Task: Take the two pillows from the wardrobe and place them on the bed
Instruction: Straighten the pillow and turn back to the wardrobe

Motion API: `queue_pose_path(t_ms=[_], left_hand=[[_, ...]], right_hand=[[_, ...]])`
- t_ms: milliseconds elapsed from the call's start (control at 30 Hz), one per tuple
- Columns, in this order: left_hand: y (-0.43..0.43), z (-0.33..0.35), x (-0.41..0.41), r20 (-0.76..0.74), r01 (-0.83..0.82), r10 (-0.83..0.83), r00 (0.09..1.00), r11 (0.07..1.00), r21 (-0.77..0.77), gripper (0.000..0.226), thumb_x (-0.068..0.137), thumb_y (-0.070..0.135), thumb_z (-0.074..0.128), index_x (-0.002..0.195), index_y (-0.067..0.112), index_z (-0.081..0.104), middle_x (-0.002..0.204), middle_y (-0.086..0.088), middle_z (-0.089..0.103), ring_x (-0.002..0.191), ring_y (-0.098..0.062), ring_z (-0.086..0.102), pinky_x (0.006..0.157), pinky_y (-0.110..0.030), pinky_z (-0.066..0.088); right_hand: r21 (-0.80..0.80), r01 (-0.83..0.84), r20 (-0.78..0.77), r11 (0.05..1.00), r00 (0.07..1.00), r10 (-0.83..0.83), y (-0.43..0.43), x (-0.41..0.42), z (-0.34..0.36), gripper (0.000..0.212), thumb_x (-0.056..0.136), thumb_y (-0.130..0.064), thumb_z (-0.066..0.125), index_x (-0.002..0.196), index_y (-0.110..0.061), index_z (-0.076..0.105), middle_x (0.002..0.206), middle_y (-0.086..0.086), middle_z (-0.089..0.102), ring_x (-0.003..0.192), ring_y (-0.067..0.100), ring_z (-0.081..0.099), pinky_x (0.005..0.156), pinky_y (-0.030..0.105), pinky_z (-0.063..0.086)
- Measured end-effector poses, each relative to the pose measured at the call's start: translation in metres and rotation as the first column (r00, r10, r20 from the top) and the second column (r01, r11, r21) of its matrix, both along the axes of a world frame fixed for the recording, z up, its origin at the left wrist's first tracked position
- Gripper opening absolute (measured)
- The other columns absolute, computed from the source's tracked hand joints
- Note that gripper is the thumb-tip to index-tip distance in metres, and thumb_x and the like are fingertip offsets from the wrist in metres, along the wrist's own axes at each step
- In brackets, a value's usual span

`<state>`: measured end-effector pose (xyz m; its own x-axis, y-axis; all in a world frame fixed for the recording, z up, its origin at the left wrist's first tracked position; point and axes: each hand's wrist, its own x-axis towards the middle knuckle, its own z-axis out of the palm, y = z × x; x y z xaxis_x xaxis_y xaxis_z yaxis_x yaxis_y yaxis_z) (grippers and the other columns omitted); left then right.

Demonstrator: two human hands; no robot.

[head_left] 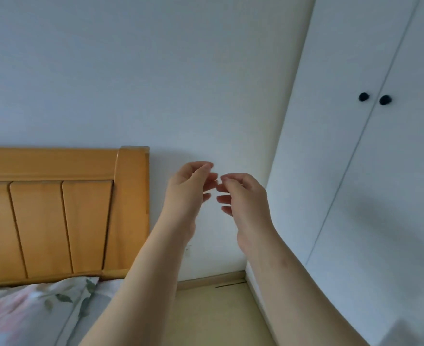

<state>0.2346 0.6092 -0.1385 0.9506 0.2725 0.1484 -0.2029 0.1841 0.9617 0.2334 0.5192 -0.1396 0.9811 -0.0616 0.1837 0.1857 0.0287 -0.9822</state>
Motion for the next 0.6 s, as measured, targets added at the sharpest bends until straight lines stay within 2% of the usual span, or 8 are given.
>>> queue_pose_path(t_ms=[133, 233, 300, 400, 600], left_hand=[[-0.050, 0.014, -0.057, 0.136, 0.008, -0.013, 0.991, 0.999, 0.035, 0.013, 0.092, 0.017, 0.051, 0.094, 0.014, 0.063, 0.077, 0.000, 0.064, 0.080, -0.017, 0.062, 0.078, -0.032, 0.051], [-0.080, 0.024, -0.103, 0.211, 0.026, -0.025, 0.977, 1.000, -0.003, 0.012, 0.091, 0.015, 0.050, 0.089, 0.015, 0.062, 0.079, 0.000, 0.063, 0.076, -0.015, 0.062, 0.070, -0.024, 0.052], [-0.098, 0.032, -0.130, 0.243, 0.042, -0.037, 0.969, 0.999, -0.017, 0.014, 0.091, 0.016, 0.050, 0.086, 0.018, 0.063, 0.081, 0.001, 0.064, 0.076, -0.014, 0.063, 0.075, -0.027, 0.052], [-0.125, 0.043, -0.162, 0.290, 0.084, -0.074, 0.954, 0.996, -0.025, 0.017, 0.092, 0.017, 0.050, 0.082, 0.022, 0.063, 0.079, 0.004, 0.065, 0.076, -0.012, 0.064, 0.080, -0.030, 0.050], [-0.201, 0.060, -0.200, 0.363, 0.273, -0.267, 0.893, 0.961, 0.034, 0.017, 0.090, 0.016, 0.052, 0.080, 0.023, 0.064, 0.073, 0.006, 0.066, 0.072, -0.009, 0.065, 0.072, -0.024, 0.050]], right_hand=[[-0.001, -0.027, 0.068, 1.000, 0.997, 0.027, -0.041, -0.071, 0.014, 0.012, 0.090, -0.016, 0.051, 0.092, -0.019, 0.063, 0.089, -0.002, 0.068, 0.077, 0.012, 0.061, 0.064, 0.018, 0.047], [-0.016, -0.035, 0.131, 0.999, 0.991, 0.037, -0.071, -0.122, 0.024, 0.012, 0.090, -0.016, 0.052, 0.091, -0.020, 0.063, 0.090, -0.003, 0.068, 0.078, 0.011, 0.061, 0.065, 0.019, 0.045], [-0.033, -0.009, 0.165, 0.999, 0.986, 0.014, -0.094, -0.150, 0.030, 0.010, 0.090, -0.018, 0.052, 0.089, -0.022, 0.062, 0.087, -0.006, 0.066, 0.076, 0.010, 0.061, 0.066, 0.019, 0.045], [-0.032, 0.078, 0.191, 0.996, 0.979, -0.071, -0.129, -0.179, 0.038, 0.011, 0.090, -0.019, 0.053, 0.085, -0.023, 0.061, 0.086, -0.005, 0.065, 0.071, 0.009, 0.060, 0.067, 0.021, 0.046], [0.017, 0.336, 0.249, 0.942, 0.911, -0.330, -0.208, -0.221, 0.056, 0.017, 0.089, -0.014, 0.054, 0.077, -0.024, 0.061, 0.080, -0.003, 0.065, 0.068, 0.011, 0.059, 0.064, 0.020, 0.047]])
